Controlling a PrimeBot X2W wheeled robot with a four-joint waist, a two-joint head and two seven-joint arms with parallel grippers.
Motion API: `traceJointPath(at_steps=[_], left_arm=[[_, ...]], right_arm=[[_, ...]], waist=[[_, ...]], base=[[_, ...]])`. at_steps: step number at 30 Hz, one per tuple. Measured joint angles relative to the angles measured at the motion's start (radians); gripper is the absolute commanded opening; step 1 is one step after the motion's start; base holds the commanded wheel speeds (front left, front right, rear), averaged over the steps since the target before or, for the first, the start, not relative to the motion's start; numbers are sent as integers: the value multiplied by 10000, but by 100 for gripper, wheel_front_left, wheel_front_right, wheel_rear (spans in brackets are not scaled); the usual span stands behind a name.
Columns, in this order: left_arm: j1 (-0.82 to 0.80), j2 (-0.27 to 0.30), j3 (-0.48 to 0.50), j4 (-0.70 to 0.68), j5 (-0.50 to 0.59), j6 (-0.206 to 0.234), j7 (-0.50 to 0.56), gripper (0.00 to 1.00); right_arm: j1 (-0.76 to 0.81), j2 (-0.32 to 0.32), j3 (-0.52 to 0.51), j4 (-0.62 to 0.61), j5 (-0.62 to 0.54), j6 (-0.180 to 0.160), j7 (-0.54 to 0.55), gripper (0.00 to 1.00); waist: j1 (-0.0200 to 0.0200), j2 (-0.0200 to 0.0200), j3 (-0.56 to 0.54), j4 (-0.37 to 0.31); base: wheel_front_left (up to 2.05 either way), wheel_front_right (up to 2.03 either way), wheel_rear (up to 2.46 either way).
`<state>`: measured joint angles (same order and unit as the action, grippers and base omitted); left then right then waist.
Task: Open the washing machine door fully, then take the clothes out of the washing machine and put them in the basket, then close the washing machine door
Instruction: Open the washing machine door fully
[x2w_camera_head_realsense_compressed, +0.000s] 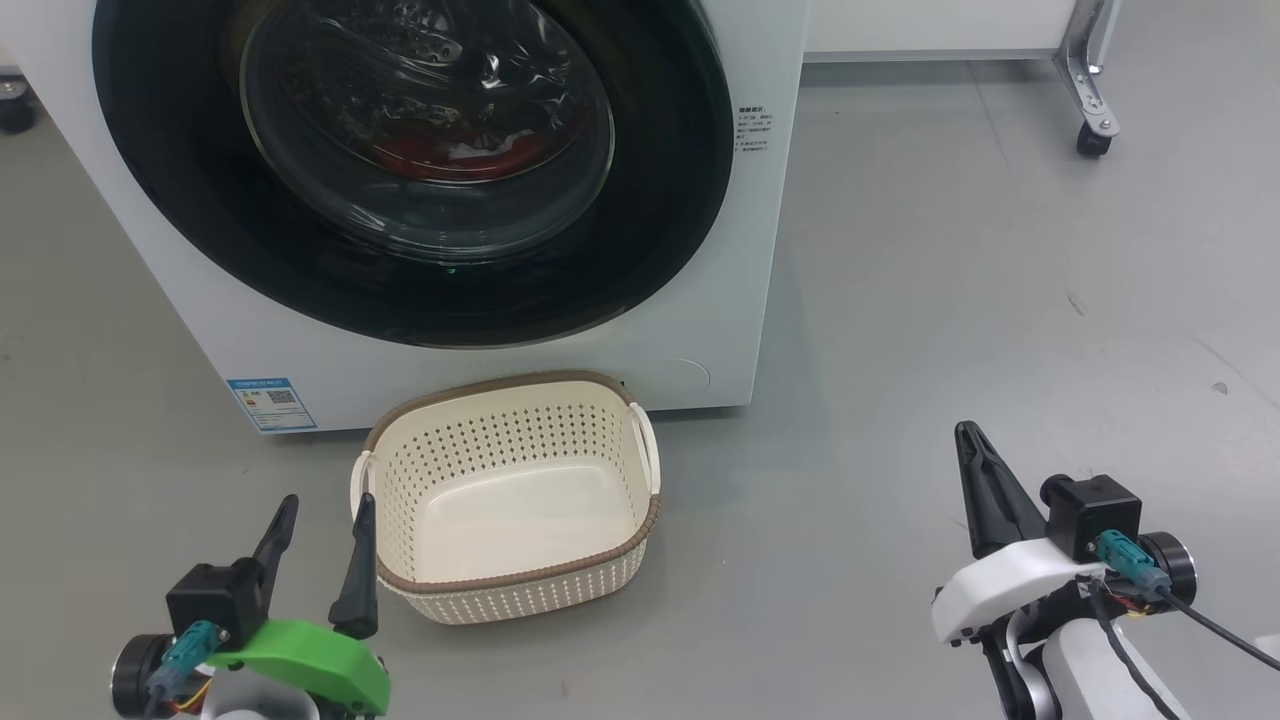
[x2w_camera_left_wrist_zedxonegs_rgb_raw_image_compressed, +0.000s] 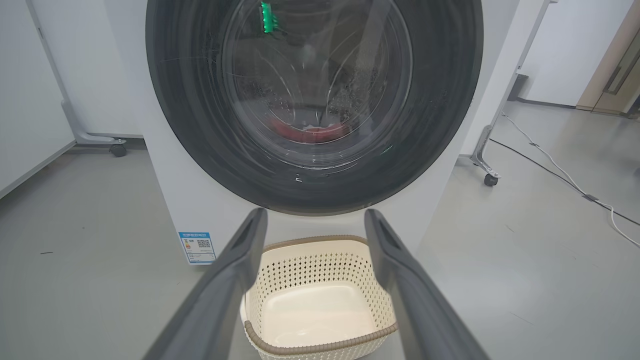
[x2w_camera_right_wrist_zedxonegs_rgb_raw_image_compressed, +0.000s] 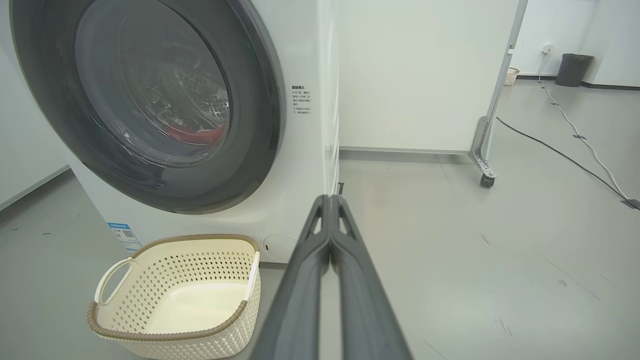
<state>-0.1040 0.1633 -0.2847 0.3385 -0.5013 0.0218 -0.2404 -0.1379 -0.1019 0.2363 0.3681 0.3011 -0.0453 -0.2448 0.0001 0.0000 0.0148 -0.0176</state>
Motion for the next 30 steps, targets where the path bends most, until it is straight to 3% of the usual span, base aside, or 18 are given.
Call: traceJointPath(at_steps=[8, 12, 19, 22, 30], left_arm=[[-129, 6, 2, -6, 8, 0, 0, 100], [-239, -23, 27, -73, -17, -2, 0, 100], [-496, -94, 40, -316, -82, -6, 0, 100], [-652, -98, 98, -506, -82, -8, -10, 100], [-1099, -104, 127, -890, -69, -8, -73, 100]], right_arm=[[-46, 107, -267, -136, 119, 115, 0, 0], [-208, 320, -681, -272, 761, 274, -2, 0], [-546, 558, -1634, -309, 2964, 773, -33, 0], [-950, 610, -2059, -128, 4619, 1101, 29, 0], [-2572, 571, -2433, -56, 8389, 1266, 817, 0]], waist=[[0, 0, 170, 18], [0, 0, 316, 35], [0, 0, 691, 88], [0, 0, 983, 133], [0, 0, 1721, 239]], base=[[0, 0, 0], [0, 0, 0], [0, 0, 0], [0, 0, 0], [0, 0, 0]])
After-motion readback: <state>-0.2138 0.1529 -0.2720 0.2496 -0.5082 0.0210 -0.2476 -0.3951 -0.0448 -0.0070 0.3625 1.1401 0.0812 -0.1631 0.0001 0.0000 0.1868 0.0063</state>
